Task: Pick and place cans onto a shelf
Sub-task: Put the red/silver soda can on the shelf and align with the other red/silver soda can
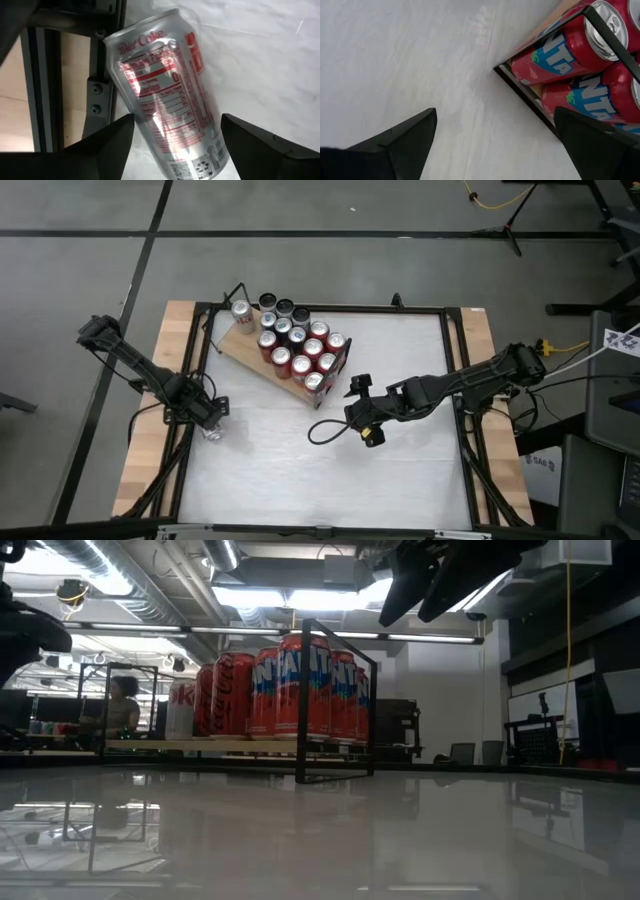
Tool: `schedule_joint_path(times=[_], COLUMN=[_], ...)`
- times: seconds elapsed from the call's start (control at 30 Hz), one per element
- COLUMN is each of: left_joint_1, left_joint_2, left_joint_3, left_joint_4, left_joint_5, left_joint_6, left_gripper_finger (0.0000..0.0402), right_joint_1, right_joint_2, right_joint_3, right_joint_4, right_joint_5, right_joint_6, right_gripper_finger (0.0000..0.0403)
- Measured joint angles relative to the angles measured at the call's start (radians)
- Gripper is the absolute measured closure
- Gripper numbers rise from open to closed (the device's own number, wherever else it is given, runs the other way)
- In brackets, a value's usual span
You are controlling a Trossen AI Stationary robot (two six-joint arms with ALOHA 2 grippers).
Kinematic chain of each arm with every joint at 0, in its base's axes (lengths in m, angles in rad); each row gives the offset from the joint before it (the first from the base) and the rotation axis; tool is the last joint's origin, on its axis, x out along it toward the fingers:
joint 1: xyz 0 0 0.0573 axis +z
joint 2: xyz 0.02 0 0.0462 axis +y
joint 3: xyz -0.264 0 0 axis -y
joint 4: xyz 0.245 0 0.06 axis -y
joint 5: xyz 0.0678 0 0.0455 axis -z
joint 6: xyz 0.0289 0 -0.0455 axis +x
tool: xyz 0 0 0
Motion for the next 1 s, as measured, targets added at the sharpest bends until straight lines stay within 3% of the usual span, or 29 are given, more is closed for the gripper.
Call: schedule_joint_path(times=[0.3,1.0], left_joint_1=[0.0,-0.001], left_joint_2=[0.003,0.148], left_joint_3=[-0.009,-0.011], left_joint_4=[0.005,0.078], left_joint_5=[0.003,-0.023], left_joint_6=[-0.004,0.065], left_gripper_finger=[0.0111,0.011], right_joint_1=[0.0,0.0], right_joint_2=[0.0,0.0], right_joint_3=[0.0,0.0], right_joint_4=[0.008,0.045], right_joint_5=[0.0,0.0], right_joint_6=[0.0,-0.001], right_gripper_finger=[0.0013,0.0013])
